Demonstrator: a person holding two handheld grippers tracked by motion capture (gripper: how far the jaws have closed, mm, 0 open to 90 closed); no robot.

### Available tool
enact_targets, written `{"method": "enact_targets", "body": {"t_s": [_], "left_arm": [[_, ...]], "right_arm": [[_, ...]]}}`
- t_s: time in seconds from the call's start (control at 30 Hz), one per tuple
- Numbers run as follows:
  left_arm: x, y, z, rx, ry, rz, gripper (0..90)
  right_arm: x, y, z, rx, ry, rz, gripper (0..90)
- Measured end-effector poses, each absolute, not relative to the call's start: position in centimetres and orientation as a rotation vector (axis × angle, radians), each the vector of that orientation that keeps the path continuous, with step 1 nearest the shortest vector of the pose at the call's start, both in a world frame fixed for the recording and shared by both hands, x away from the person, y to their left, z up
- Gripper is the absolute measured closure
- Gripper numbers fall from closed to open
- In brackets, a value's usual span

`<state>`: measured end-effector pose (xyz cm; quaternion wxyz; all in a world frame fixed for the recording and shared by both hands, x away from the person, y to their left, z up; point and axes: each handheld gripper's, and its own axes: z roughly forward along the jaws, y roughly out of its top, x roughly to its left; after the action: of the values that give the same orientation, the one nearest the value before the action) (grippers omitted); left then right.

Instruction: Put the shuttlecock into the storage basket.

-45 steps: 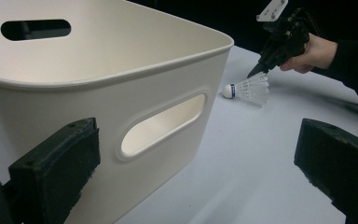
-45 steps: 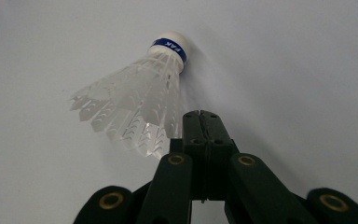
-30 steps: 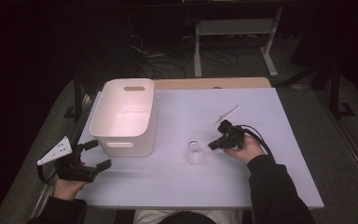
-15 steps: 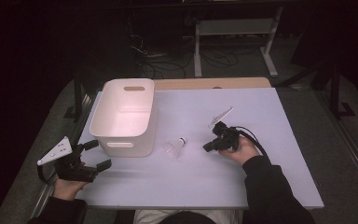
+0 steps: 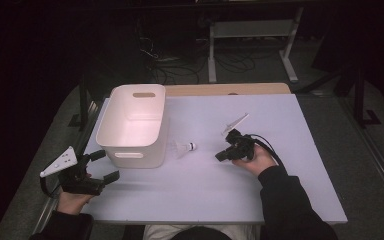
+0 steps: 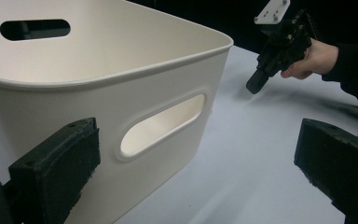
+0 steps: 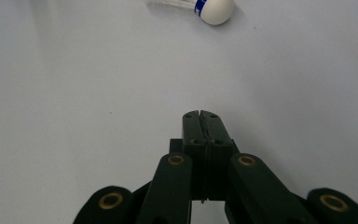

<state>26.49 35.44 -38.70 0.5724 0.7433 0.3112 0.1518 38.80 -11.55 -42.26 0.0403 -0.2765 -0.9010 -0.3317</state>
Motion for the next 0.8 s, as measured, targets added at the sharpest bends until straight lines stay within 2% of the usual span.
{"method": "enact_targets", "body": {"t_s": [0.8], "left_arm": [[26.5,35.4,-38.7,1.742,0.729,0.354,0.0]], "right_arm": [[39.6,-9.2,-41.1,-0.789,-2.771,-1.052,88.4]]}}
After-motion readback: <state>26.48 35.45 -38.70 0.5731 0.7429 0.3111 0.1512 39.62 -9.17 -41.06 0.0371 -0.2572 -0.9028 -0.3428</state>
